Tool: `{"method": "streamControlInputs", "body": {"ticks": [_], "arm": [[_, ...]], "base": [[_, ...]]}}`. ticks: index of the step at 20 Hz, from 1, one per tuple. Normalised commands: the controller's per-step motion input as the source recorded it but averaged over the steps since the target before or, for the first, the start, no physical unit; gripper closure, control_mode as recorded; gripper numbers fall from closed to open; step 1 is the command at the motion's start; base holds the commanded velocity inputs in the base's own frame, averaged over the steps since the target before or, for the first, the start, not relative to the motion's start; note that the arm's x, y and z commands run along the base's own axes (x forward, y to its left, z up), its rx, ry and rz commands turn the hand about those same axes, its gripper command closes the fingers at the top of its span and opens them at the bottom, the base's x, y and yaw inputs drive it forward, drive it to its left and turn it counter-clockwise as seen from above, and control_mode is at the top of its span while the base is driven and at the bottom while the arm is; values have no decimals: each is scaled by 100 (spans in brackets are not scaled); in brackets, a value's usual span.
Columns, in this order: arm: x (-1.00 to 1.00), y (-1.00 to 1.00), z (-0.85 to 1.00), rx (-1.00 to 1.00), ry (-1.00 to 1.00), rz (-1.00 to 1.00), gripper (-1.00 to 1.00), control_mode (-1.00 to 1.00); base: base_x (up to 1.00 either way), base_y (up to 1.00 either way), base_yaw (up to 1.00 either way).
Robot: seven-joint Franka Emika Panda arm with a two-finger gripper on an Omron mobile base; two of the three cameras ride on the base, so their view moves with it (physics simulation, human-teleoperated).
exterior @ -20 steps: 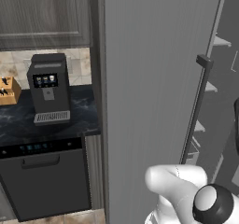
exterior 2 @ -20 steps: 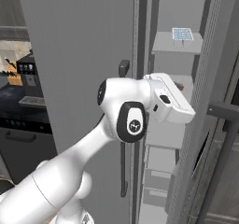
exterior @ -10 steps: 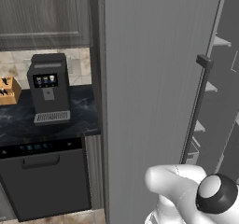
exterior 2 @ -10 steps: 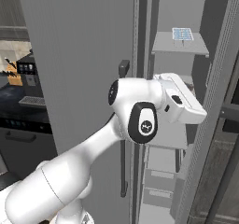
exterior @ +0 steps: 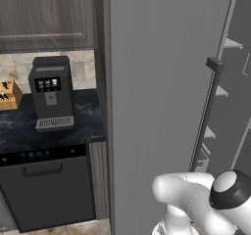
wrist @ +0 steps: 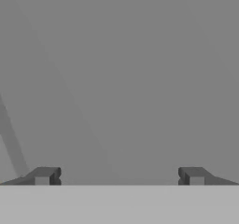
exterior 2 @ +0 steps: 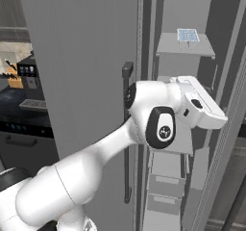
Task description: Open the freezer door, pick up the ice cube tray from the freezer, and place it on the dining counter.
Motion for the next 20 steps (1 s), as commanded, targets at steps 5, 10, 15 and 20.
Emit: {"method": "streamControlInputs", "body": {"ticks": [5,10,15,20], "arm": [[0,-30,0,0,0,0,-100,-100],[0,-23,0,0,0,0,-100,-100],[0,-17,0,0,0,0,-100,-100],[1,-18,0,0,0,0,-100,-100]], "base": [[0,0,0],[0,0,0],[0,0,0],[0,0,0]]}}
